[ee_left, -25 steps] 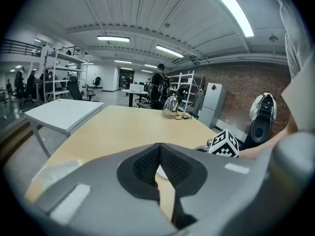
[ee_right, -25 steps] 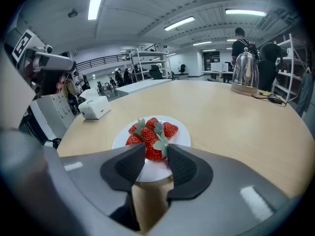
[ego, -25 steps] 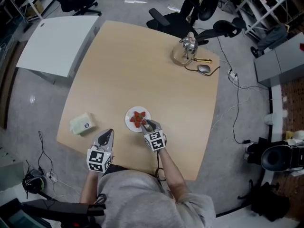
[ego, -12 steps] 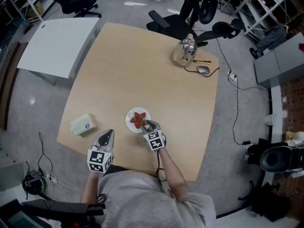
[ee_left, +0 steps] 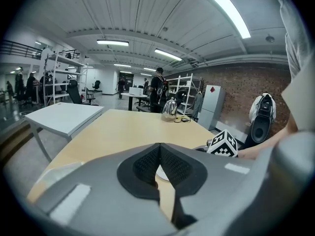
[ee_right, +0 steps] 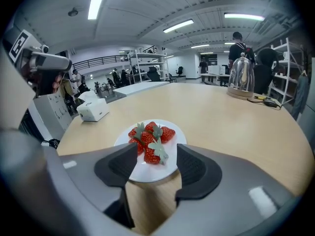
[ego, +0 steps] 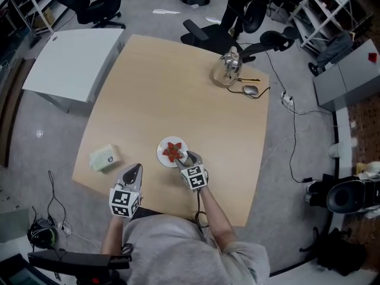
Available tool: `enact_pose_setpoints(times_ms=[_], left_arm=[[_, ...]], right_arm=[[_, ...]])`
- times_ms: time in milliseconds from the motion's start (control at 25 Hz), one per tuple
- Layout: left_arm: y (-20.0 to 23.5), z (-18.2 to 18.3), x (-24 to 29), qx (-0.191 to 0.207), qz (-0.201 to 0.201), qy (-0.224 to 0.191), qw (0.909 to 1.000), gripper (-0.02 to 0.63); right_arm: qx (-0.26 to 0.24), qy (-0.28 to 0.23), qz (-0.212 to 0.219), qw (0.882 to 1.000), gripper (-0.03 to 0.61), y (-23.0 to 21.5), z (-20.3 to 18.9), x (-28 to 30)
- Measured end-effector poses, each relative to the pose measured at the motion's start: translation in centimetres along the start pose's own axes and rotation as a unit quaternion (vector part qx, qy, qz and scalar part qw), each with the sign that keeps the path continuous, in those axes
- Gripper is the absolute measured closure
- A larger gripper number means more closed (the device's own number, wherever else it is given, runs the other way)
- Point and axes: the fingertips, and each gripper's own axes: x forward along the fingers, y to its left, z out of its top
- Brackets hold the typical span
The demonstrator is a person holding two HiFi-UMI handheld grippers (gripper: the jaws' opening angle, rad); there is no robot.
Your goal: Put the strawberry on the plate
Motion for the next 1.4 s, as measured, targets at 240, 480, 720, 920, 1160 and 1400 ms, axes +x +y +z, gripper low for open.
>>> enact_pose_setpoints(times_ms=[240, 480, 720, 920, 1160, 1400], left_arm=[[-0.5, 0.3, -0.8, 0.004, -0.005, -0.009, 0.9999, 0.594], [-1.5, 0.6, -1.8, 0.009, -0.011, -0.021, 0.9997, 0.594], [-3.2, 1.0, -2.2, 0.022, -0.031, -0.035, 0.9987, 0.594], [-4.8, 1.6, -2.5, 0.026, -0.05, -0.048, 0.9972, 0.594], [-6.6, 2.7, -2.5, 0.035, -0.075, -0.064, 0.9946, 0.594], [-8.3, 3.3, -3.0, 0.05, -0.092, -0.078, 0.9915, 0.594]], right_arm=[[0.006, -0.023, -0.008, 1.0, 0.364, 0.2, 1.2, -1.7], [0.011, -0.051, -0.032, 0.998, 0.451, 0.0, 1.9, -4.9], [0.029, -0.101, -0.072, 0.992, 0.52, -0.6, 3.4, -9.1], [0.042, -0.148, -0.109, 0.982, 0.549, -1.0, 4.8, -13.6], [0.043, -0.193, -0.144, 0.97, 0.569, -1.0, 6.3, -18.7], [0.048, -0.221, -0.162, 0.96, 0.571, -0.4, 6.4, -22.7]])
